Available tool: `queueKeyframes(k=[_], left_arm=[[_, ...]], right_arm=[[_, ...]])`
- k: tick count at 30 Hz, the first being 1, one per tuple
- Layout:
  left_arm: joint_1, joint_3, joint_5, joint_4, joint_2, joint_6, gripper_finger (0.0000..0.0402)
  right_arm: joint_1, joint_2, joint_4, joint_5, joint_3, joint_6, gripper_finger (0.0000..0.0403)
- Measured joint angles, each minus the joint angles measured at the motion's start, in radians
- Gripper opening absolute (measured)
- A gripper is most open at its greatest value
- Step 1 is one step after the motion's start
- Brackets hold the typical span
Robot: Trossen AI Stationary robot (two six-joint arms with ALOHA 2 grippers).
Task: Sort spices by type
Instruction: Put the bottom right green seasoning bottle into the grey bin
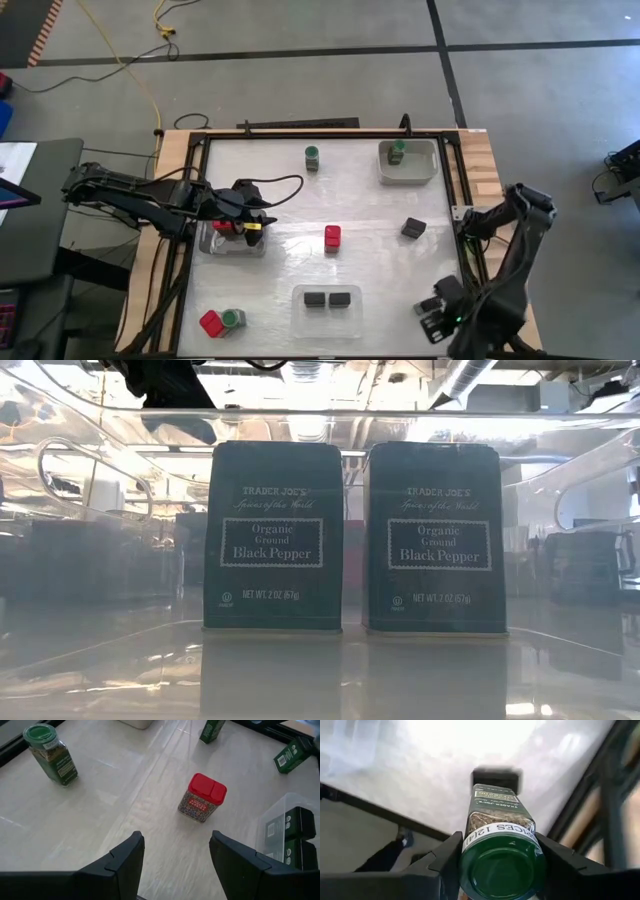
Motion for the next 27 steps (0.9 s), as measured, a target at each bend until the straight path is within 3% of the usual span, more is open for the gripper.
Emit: queueKeyframes(k=[4,8,15,21,27], left_arm=[[0.000,0.000,0.000,0.000,0.000,0.004,0.0215],[0.000,0.000,0.000,0.000,0.000,0.034,0.0215],[0.000,0.000,0.000,0.000,0.000,0.048,0.0215],[0.000,0.000,0.000,0.000,0.000,0.048,0.0215],[0.000,0.000,0.000,0.000,0.000,0.047,0.0215]], right_arm=[[-0.023,-0.062,-0.130,0.045,0.036,-0.072,0.0225],[-0.116,-0.129,-0.119,0.067,-0.002,-0.369,0.0226],[-0.369,-0.112,-0.102,0.106,-0.011,-1.255,0.0225],[-0.545,-0.050,-0.098,0.106,-0.012,-1.848,0.0225],[-0.639,-0.003,-0.081,0.105,-0.012,-2.418,0.0225]])
